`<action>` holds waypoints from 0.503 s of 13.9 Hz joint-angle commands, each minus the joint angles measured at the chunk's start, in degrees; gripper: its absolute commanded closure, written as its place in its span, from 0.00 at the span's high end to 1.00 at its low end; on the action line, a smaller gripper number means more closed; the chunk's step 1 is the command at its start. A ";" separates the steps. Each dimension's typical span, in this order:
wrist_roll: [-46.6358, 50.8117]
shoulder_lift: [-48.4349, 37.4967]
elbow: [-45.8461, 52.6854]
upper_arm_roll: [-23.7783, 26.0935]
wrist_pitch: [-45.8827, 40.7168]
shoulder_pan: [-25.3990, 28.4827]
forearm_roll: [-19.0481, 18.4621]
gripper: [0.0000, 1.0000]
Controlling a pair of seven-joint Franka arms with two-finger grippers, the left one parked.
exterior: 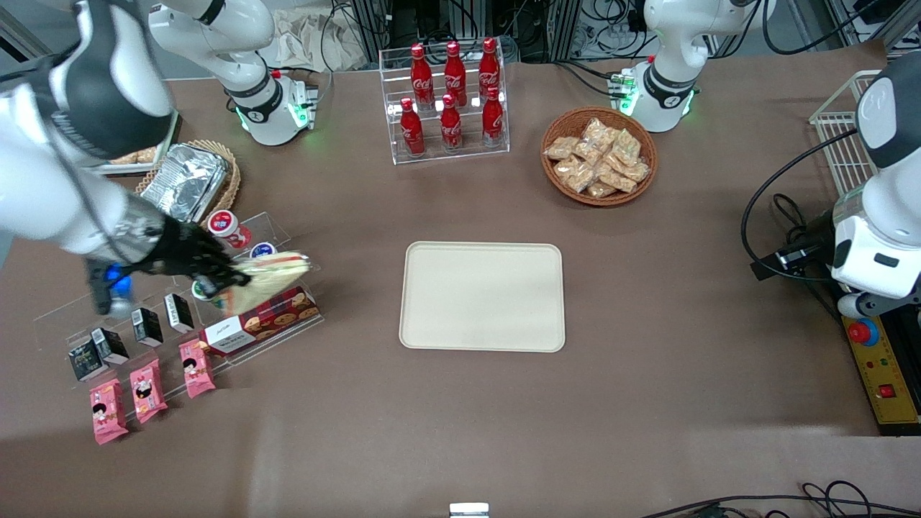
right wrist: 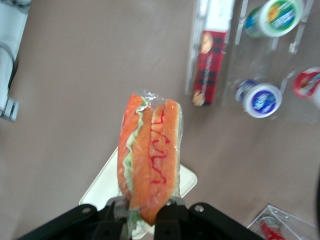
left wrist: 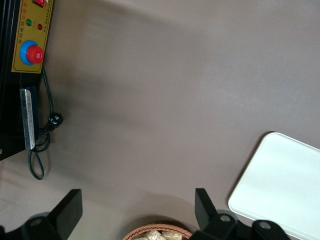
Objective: Place sandwich on tray
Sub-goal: 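Lift the sandwich off the rack and carry it over the cream tray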
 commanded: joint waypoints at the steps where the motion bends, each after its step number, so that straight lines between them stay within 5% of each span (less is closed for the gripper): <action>1: 4.10 2.80 -0.11 -0.06 4.18 5.44 -1.93 0.17; 4: 15.61 6.66 0.06 -0.06 10.49 11.50 -4.21 0.18; 7: 26.59 11.32 0.32 -0.06 16.39 18.27 -10.45 0.19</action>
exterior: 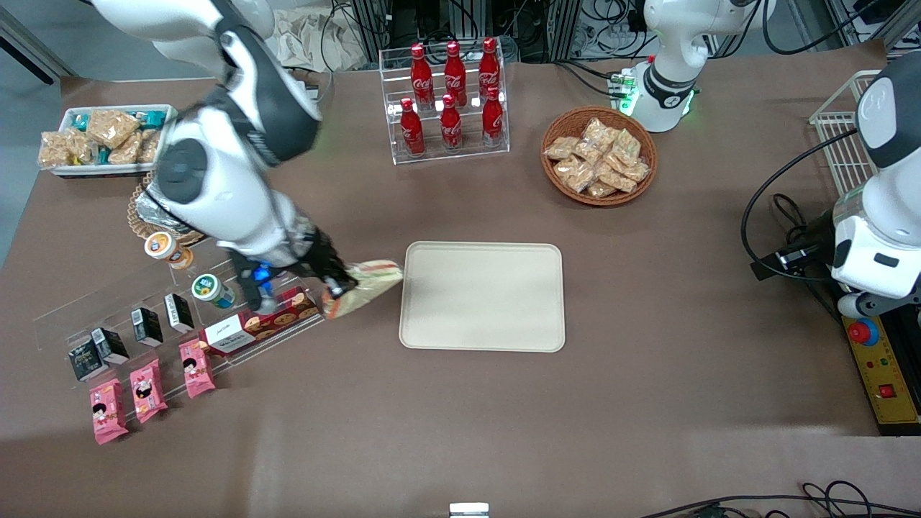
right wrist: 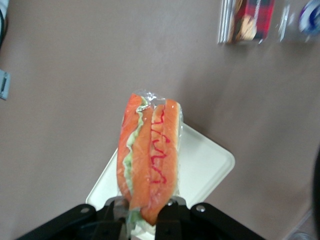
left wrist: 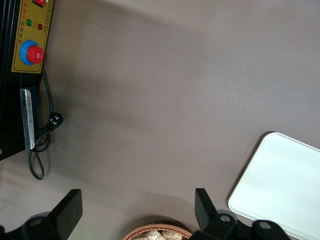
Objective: Place sandwich on tray
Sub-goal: 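Lift the sandwich off the rack and carry it over the cream tray, then lower the sandwich onto the tray and open the right gripper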
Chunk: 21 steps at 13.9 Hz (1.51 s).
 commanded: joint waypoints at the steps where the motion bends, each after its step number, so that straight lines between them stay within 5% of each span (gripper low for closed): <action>1: 10.29 4.73 1.21 -0.24 5.14 5.26 -6.09 0.19; 3: 16.09 7.72 1.29 -0.24 8.49 7.46 -9.72 0.19; 7: 25.08 12.29 1.30 -0.24 16.41 9.31 -9.81 0.19; 21: 33.70 23.64 1.30 -0.59 28.72 11.78 -9.99 0.27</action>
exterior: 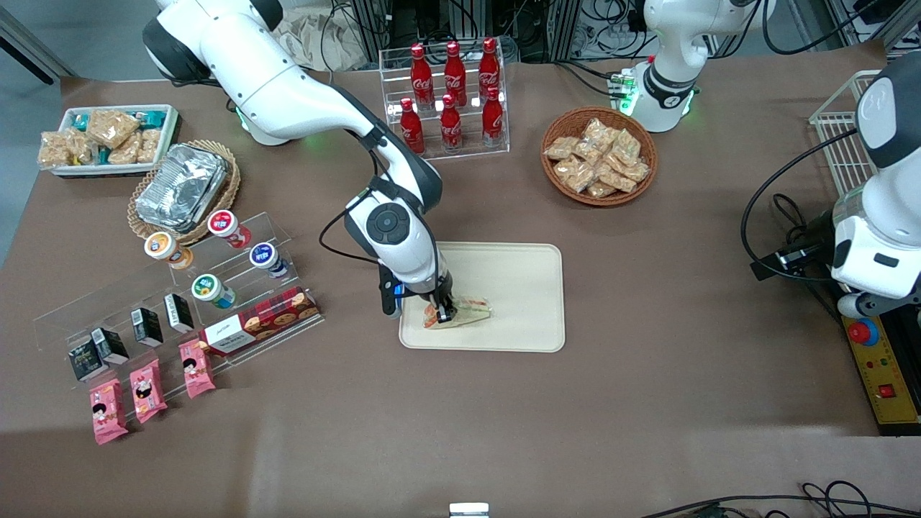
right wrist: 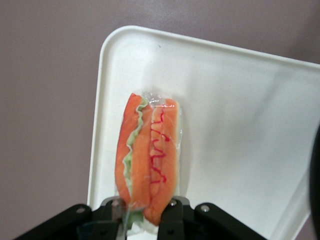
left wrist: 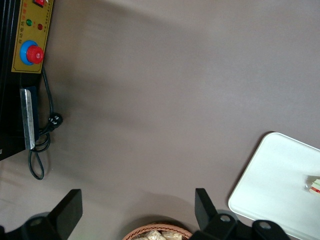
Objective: Place sandwich on tray
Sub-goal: 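Lower the sandwich onto the tray and open the right gripper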
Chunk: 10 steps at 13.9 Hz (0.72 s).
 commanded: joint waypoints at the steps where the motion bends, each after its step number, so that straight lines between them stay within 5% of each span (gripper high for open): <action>1: 1.87 1.21 1.21 -0.23 1.29 0.36 -1.35 0.38; 2: 1.96 1.21 1.21 -0.23 1.29 0.36 -1.35 0.54; 3: 1.87 1.21 1.21 -0.31 1.29 0.36 -1.70 0.94; 8: 1.52 -1.07 1.21 -0.58 0.68 0.18 -4.59 0.99; 10: -2.49 -2.22 1.21 -0.58 0.06 0.09 -17.01 0.99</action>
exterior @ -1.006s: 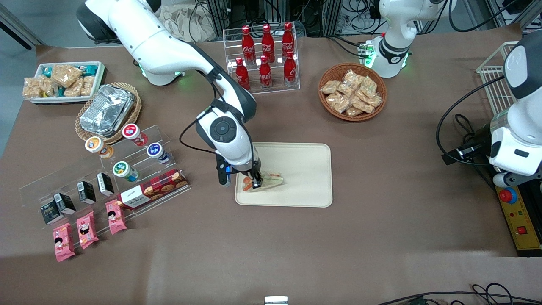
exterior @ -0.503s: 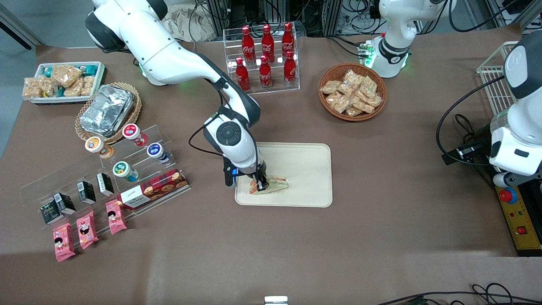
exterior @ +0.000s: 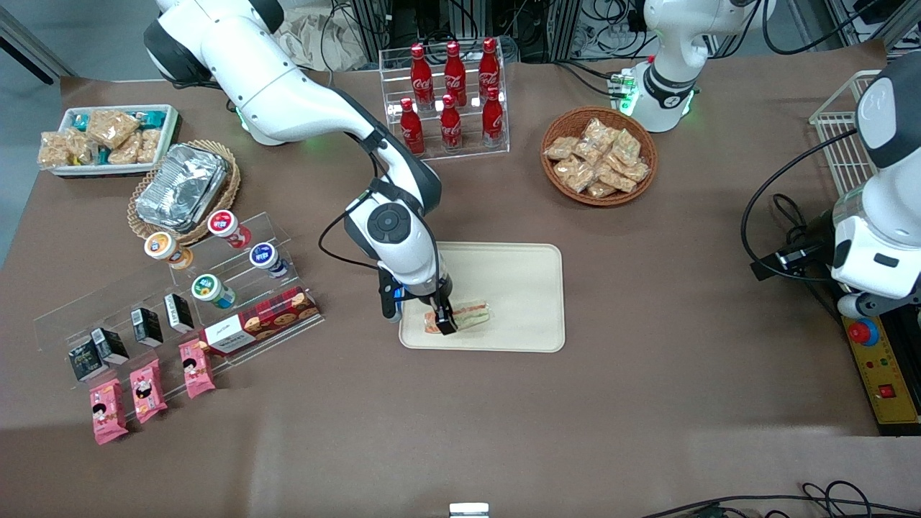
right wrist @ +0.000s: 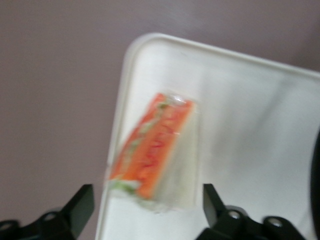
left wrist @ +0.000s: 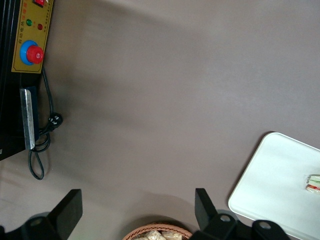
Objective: Place sandwich on tray
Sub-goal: 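Lower the sandwich onto the tray and open the right gripper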
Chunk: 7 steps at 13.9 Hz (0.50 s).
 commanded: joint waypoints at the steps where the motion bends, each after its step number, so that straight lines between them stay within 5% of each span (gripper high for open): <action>1: -6.65 -1.38 -0.48 0.13 -1.40 -0.41 -12.86 0.99; 4: -15.11 -2.43 -0.57 0.39 -3.42 -1.46 -10.97 0.99; 7: -32.38 -7.25 -0.30 0.83 -10.09 -4.53 2.33 0.99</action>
